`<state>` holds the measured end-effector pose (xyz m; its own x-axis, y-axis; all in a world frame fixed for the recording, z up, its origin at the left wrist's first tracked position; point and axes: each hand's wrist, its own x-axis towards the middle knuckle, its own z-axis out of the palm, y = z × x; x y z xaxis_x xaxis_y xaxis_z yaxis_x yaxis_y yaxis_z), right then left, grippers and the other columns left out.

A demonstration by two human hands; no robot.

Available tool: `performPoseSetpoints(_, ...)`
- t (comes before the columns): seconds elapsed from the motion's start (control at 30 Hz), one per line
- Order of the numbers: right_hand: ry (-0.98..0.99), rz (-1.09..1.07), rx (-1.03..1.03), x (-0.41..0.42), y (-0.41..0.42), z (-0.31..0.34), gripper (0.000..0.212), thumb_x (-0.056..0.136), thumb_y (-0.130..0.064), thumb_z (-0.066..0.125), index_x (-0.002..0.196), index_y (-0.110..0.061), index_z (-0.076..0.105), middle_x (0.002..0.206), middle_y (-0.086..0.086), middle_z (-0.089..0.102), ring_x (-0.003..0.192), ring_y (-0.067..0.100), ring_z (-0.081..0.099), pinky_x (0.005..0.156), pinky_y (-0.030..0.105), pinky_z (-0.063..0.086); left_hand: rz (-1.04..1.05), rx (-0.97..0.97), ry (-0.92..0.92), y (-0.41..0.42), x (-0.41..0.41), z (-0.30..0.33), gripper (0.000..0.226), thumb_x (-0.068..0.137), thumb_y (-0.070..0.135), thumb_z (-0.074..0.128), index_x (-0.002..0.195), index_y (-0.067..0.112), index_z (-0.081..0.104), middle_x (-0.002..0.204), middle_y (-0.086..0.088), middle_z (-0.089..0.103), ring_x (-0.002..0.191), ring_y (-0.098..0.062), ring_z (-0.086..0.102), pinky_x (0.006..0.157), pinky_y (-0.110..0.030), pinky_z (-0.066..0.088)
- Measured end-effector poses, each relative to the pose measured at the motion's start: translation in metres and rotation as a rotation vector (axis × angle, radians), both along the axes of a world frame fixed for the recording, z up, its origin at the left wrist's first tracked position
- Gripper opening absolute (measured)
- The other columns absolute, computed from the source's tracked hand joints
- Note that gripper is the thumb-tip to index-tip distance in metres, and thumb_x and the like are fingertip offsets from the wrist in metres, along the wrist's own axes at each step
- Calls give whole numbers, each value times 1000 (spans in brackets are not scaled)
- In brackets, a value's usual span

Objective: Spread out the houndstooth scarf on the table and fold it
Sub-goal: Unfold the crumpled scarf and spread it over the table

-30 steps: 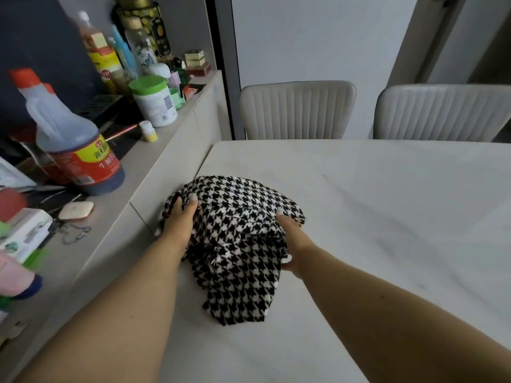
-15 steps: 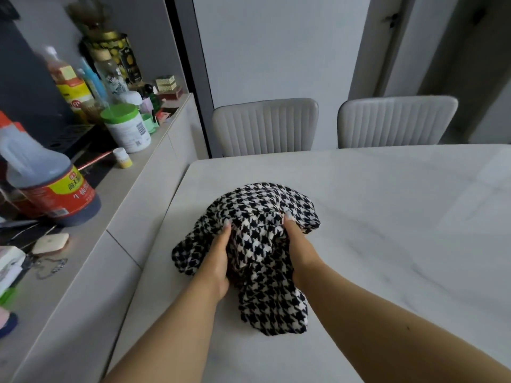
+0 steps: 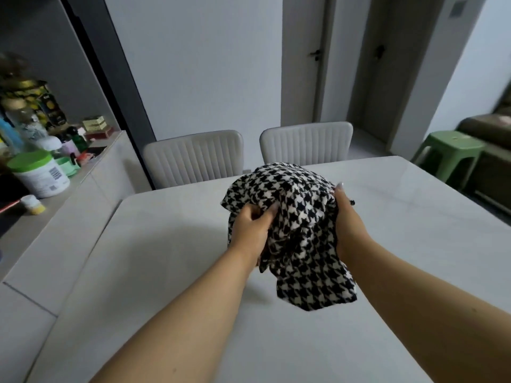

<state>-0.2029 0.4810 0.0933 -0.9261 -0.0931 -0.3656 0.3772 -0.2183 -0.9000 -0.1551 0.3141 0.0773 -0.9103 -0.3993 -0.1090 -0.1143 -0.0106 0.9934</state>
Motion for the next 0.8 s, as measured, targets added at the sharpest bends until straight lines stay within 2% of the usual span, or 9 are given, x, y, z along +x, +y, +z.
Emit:
performPoseSetpoints(0.13, 81, -21, 309, -44, 69, 1, 96, 58, -90, 43, 125, -23, 59, 128, 3, 61, 117, 27, 57, 106, 45, 39, 52, -198, 17, 45, -23, -4, 44, 78, 60, 62, 78, 17, 58, 79, 0, 66, 78, -21, 63, 81, -40, 53)
performPoseSetpoints(0.2, 180, 7, 699, -63, 101, -10, 80, 80, -79, 26, 132, -24, 51, 135, 8, 54, 124, 32, 48, 107, 46, 35, 97, -237, -11, 55, -28, -19, 45, 84, 59, 57, 81, 15, 58, 82, -1, 67, 77, -21, 64, 80, -43, 56)
performPoseSetpoints(0.27, 189, -10, 912, -79, 127, -26, 72, 89, -69, 18, 125, -19, 54, 125, 13, 57, 120, 35, 46, 101, 47, 36, 158, -277, -84, 56, -29, -37, 46, 87, 57, 54, 84, 11, 59, 81, -5, 68, 73, -24, 65, 77, -48, 57)
performPoseSetpoints(0.4, 241, 43, 989, -91, 140, -60, 58, 93, -63, 27, 98, -13, 56, 97, 11, 62, 93, 29, 53, 74, 36, 41, 231, -328, -232, 49, -25, -72, 42, 86, 52, 56, 71, 13, 56, 71, -8, 69, 71, -31, 69, 76, -48, 58)
performPoseSetpoints(0.5, 256, 164, 928, -93, 127, -82, 60, 87, -66, 43, 119, -16, 54, 108, 8, 63, 98, 29, 61, 78, 36, 48, 200, -289, -418, 52, -25, -94, 40, 87, 47, 60, 64, 18, 47, 72, -15, 64, 78, -38, 70, 80, -46, 57)
performPoseSetpoints(0.57, 225, 294, 944, -90, 113, -95, 68, 85, -64, 50, 139, -23, 41, 124, 8, 60, 107, 28, 61, 88, 36, 48, 164, -183, -486, 59, -26, -105, 37, 86, 49, 62, 80, 13, 56, 88, -12, 60, 84, -33, 65, 74, -43, 57)
performPoseSetpoints(0.6, 210, 345, 950, -87, 107, -100, 68, 84, -62, 54, 140, -26, 39, 118, 8, 62, 100, 26, 63, 83, 33, 49, 147, -104, -487, 64, -27, -108, 41, 87, 49, 61, 100, 11, 58, 100, -9, 59, 89, -29, 63, 71, -39, 56)
performPoseSetpoints(0.7, 162, 364, 931, -84, 95, -108, 43, 85, -52, 61, 117, -25, 52, 76, 2, 62, 57, 15, 54, 50, 22, 41, 88, 81, -428, 77, -31, -106, 53, 92, 44, 56, 136, 17, 41, 124, -3, 51, 99, -22, 58, 80, -37, 54)
performPoseSetpoints(0.8, 186, 314, 922, -86, 89, -103, 27, 87, -42, 64, 92, -15, 59, 66, 1, 55, 50, 13, 46, 44, 21, 34, 0, -107, -354, 78, -40, -100, 56, 90, 48, 56, 137, 19, 41, 137, -3, 48, 119, -22, 52, 102, -43, 46)
